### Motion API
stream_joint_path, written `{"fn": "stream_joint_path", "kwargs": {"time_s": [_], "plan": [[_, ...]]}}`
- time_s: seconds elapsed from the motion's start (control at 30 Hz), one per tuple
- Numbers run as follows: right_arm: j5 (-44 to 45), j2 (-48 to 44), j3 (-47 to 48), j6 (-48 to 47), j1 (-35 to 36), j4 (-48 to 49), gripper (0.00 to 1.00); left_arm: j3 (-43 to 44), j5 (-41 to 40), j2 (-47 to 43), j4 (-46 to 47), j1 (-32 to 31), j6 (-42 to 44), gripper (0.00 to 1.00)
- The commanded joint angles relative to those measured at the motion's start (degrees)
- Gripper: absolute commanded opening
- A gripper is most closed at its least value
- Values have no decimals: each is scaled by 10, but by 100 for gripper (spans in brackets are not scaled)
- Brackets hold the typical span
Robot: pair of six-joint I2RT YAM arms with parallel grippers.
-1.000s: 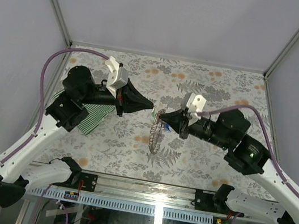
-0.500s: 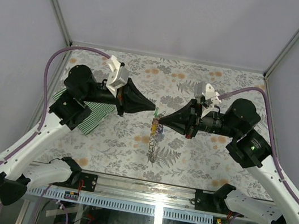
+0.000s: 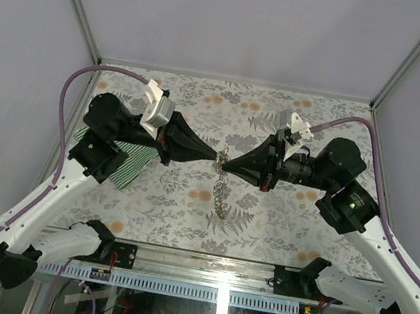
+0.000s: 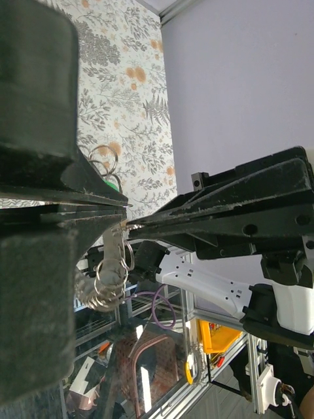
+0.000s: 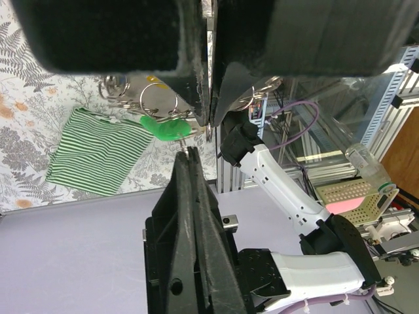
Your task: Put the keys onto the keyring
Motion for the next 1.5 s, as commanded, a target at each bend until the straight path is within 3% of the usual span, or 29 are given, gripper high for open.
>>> {"fn": "stream_joint_path", "kwargs": {"time_s": [0.0, 0.87, 1.47], "plan": [[-1, 1, 4, 20, -10, 58, 0, -3, 24, -9, 46, 1, -14, 0], [-31, 17, 9, 29, -14, 65, 0, 17, 61, 3, 11, -1, -4, 0], [52, -14, -3, 15, -14, 66, 0, 25, 68, 9, -15, -4, 13, 0]]}}
